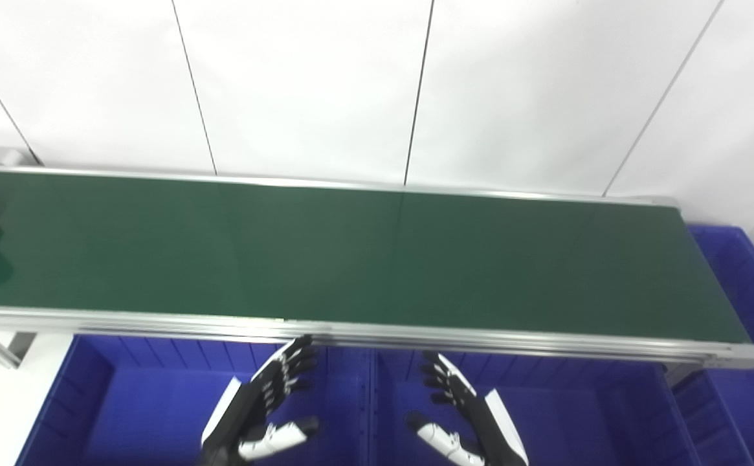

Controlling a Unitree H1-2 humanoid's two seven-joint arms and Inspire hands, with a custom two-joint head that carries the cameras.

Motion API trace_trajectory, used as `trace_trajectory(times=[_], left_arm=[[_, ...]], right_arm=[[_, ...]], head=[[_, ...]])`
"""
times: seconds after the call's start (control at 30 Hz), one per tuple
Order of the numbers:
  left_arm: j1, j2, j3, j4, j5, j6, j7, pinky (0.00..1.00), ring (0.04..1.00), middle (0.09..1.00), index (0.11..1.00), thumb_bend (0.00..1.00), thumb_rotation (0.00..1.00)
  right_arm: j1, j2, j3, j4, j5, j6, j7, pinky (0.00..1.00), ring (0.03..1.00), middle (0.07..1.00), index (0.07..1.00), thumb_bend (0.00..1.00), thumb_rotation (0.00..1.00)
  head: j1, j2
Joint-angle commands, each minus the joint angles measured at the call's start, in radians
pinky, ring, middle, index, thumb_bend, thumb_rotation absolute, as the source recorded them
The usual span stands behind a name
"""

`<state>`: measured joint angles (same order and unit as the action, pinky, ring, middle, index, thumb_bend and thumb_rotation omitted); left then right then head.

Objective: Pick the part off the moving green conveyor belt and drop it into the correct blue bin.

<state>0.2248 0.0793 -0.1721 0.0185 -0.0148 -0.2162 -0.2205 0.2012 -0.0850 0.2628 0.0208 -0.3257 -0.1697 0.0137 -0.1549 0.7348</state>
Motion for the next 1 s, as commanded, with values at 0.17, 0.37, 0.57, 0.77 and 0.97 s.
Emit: trace_trajectory(times=[0.17, 0.37, 0.57, 0.77, 0.97], left_arm=[[-0.013, -0.001, -0.01, -0.032, -0.009, 0.021, -0.005, 0.8, 0.867, 0.878, 0.904, 0.92, 0.48], [-0.012, 0.005, -0.011, -0.038, -0.008, 0.025, -0.007, 0.79, 0.866, 0.88, 0.906, 0.92, 0.48], [-0.009, 0.009, -0.008, -0.034, -0.006, 0.019, -0.005, 0.79, 0.864, 0.879, 0.905, 0.91, 0.47], [-0.005, 0.011, -0.004, -0.035, -0.023, 0.028, -0.009, 0.8, 0.866, 0.881, 0.908, 0.94, 0.47], [0.003, 0.018, -0.001, -0.04, -0.023, 0.027, -0.013, 0.81, 0.87, 0.884, 0.912, 0.93, 0.47]], right_arm=[[-0.006, 0.011, -0.006, -0.053, 0.01, 0.014, 0.011, 0.77, 0.834, 0.867, 0.921, 0.65, 0.71], [-0.003, 0.011, -0.008, -0.061, 0.018, 0.014, 0.015, 0.77, 0.833, 0.868, 0.921, 0.64, 0.69], [0.0, 0.014, -0.006, -0.069, 0.011, 0.027, 0.015, 0.77, 0.832, 0.869, 0.921, 0.64, 0.7], [0.001, 0.017, -0.007, -0.066, 0.017, 0.022, 0.015, 0.77, 0.836, 0.871, 0.923, 0.64, 0.7], [0.004, 0.02, -0.006, -0.069, 0.012, 0.022, 0.013, 0.77, 0.835, 0.87, 0.924, 0.64, 0.7]], head=[[-0.001, 0.019], [-0.003, 0.023], [-0.004, 0.022], [0.002, 0.02], [-0.003, 0.017]])
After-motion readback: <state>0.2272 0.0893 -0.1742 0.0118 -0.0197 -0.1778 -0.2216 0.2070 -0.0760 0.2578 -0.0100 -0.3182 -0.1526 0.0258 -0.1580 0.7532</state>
